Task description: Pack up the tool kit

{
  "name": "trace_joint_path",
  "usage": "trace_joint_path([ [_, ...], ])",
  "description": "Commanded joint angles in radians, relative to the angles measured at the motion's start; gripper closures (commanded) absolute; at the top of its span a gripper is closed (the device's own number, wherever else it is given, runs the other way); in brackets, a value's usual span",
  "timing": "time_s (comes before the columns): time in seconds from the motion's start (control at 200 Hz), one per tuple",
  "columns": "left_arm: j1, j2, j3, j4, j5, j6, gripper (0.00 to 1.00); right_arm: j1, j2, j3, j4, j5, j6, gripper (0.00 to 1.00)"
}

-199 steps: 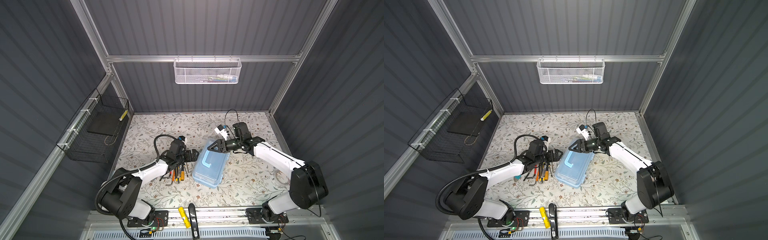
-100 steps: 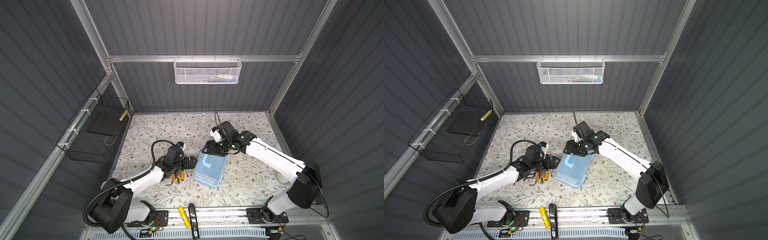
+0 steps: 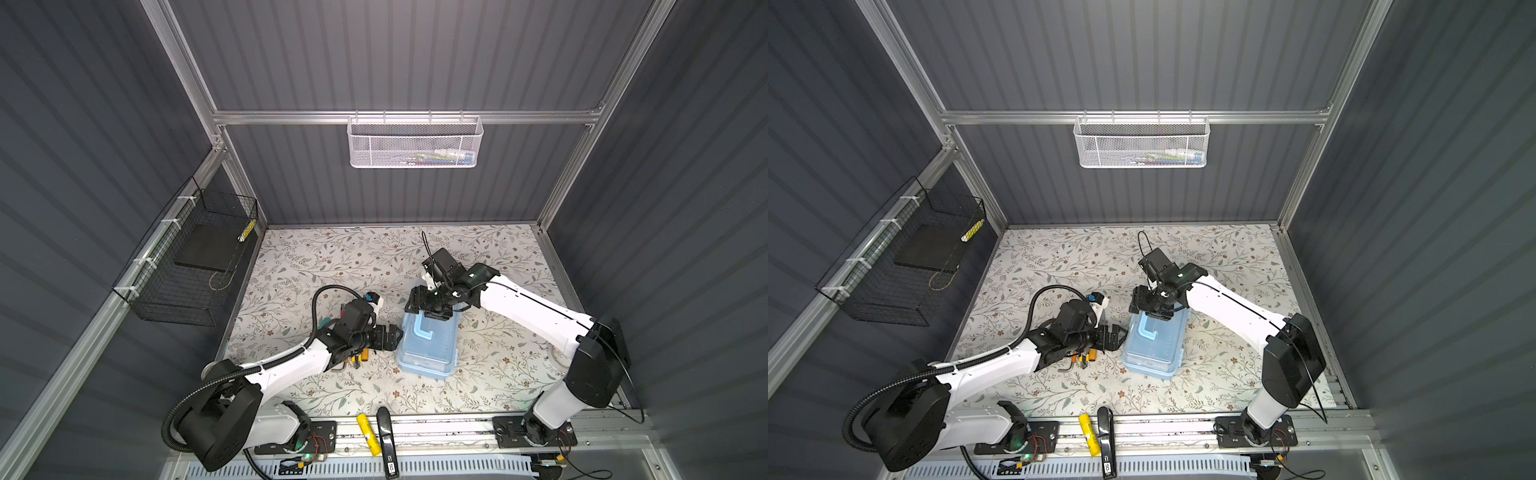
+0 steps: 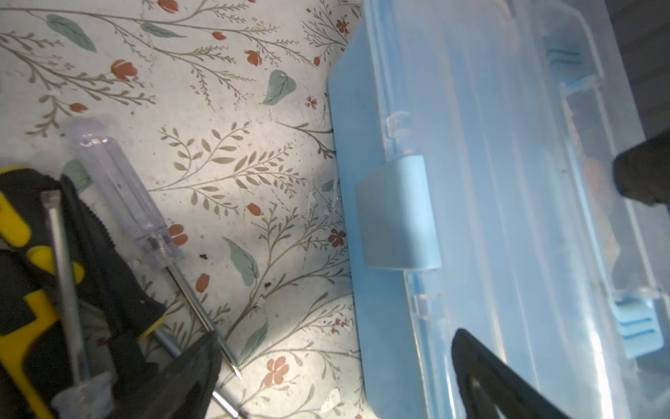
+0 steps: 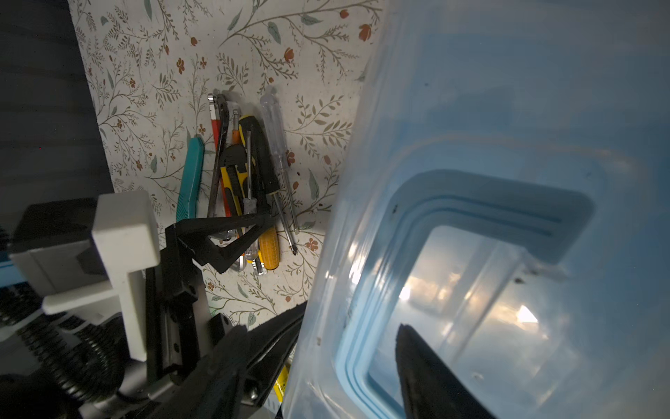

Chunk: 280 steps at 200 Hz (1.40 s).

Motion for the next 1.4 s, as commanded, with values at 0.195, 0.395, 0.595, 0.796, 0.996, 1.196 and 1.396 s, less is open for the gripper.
trace_joint_path([
  [0.195,-0.014,0.046,0.04,0.049,-0.034,0.019,0.01,0.006,0.029,-0.027,-0.036,0.023,-0.005,0.31],
  [0.395,-0.015,0.098,0.078,0.093,-0.089,0.034,0.0,-0.016,-0.009,-0.165,0.177,-0.14,0.023,0.31],
  [0.595,-0.017,0.162,0.136,0.101,-0.047,0.037,0.01,-0.062,-0.061,-0.291,0.341,-0.272,0.018,0.31],
  [0.796,-0.022,0.173,0.134,0.093,-0.051,0.021,0.01,-0.123,-0.105,-0.417,0.602,-0.504,-0.057,0.33],
  [0.996,-0.022,0.14,0.129,0.039,-0.114,0.017,0.0,-0.209,-0.106,-0.449,0.725,-0.715,-0.153,0.35],
  [1.196,-0.022,0.096,0.12,-0.008,-0.178,0.008,0.0,-0.283,-0.125,-0.445,0.706,-0.773,-0.23,0.37],
  [1.396,-0.023,0.06,0.116,-0.071,-0.227,0.015,0.01,-0.323,-0.209,-0.502,0.737,-0.805,-0.249,0.36],
])
